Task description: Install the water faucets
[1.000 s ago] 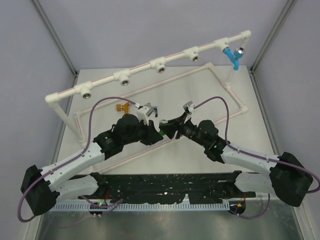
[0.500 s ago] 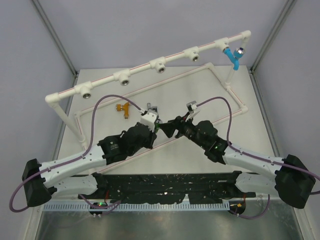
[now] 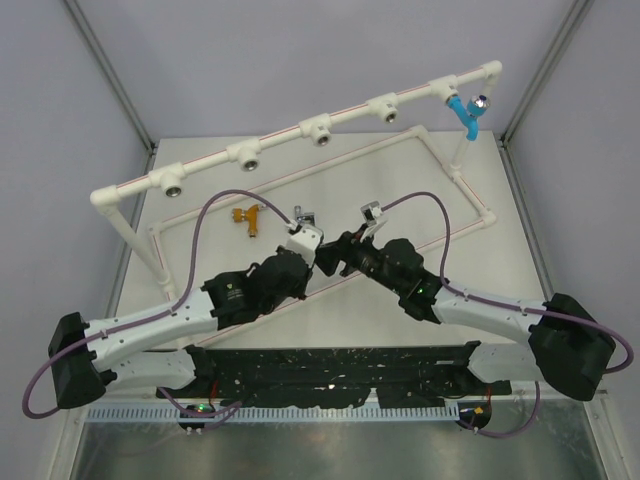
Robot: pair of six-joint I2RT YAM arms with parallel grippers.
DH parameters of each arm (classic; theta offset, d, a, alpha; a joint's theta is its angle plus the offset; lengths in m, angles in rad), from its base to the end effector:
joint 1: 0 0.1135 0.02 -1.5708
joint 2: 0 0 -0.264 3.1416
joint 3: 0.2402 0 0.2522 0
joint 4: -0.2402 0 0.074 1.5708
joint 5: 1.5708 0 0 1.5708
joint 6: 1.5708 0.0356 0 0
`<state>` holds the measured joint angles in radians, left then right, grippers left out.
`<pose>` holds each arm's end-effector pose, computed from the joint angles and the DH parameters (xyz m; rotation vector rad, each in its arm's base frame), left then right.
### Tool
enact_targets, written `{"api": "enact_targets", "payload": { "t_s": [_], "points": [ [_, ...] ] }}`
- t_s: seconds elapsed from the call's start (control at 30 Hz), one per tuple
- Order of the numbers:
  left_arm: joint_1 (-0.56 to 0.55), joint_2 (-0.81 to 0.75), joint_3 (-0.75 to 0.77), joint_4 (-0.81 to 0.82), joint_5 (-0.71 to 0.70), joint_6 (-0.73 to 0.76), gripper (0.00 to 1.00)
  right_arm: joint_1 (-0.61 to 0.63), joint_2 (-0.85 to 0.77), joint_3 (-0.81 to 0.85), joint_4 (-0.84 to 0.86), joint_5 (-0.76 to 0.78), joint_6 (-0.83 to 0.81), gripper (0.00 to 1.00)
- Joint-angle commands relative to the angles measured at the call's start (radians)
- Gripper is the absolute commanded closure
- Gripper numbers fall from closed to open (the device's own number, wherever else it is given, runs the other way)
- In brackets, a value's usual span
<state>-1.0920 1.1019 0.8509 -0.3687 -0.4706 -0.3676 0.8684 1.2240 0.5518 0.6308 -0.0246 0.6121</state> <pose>0.1244 -0.2046 0.2849 0.5061 2.0738 -0.3488 0.1730 0.2057 0.2517 -0.2429 1.7242 1.1425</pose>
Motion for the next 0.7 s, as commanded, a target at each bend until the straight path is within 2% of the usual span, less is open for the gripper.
{"api": "enact_targets", "payload": {
  "t_s": [0.0,0.23,0.3,0.33,0.37,0.47,0.5,0.53,0.6,0.67],
  "points": [
    [-0.009,-0.01,0.042,0.031,-0.004,0.053,1.0,0.006,0.022,0.063,0.058,-0.038,0.003,0.34],
    [-0.025,-0.046,0.023,0.045,0.009,0.085,1.0,0.006,0.06,0.091,0.023,-0.06,-0.005,0.36],
    [-0.023,-0.053,0.023,0.045,0.01,0.088,1.0,0.006,0.063,0.086,0.024,-0.057,-0.008,0.42],
    [-0.023,-0.057,0.022,0.044,0.01,0.091,0.99,0.006,0.06,0.082,0.027,-0.055,-0.012,0.5],
    [-0.025,-0.063,0.02,0.043,0.012,0.094,0.93,0.004,0.058,0.079,0.03,-0.055,-0.015,0.54],
    [-0.023,-0.085,0.011,0.031,0.03,0.105,0.73,-0.008,0.036,0.054,0.059,-0.073,-0.032,0.78],
    [-0.022,-0.095,0.008,0.024,0.038,0.113,0.63,-0.02,0.028,0.042,0.07,-0.081,-0.032,0.84],
    [-0.02,-0.114,0.004,0.019,0.049,0.119,0.52,-0.031,0.014,0.036,0.09,-0.102,-0.04,0.94],
    [-0.003,-0.144,-0.019,0.025,0.093,0.128,0.31,-0.045,-0.013,0.01,0.13,-0.136,-0.051,0.95],
    [0.039,-0.197,-0.055,0.049,0.171,0.131,0.18,-0.072,-0.037,-0.015,0.186,-0.208,-0.063,0.95]
  ]
}}
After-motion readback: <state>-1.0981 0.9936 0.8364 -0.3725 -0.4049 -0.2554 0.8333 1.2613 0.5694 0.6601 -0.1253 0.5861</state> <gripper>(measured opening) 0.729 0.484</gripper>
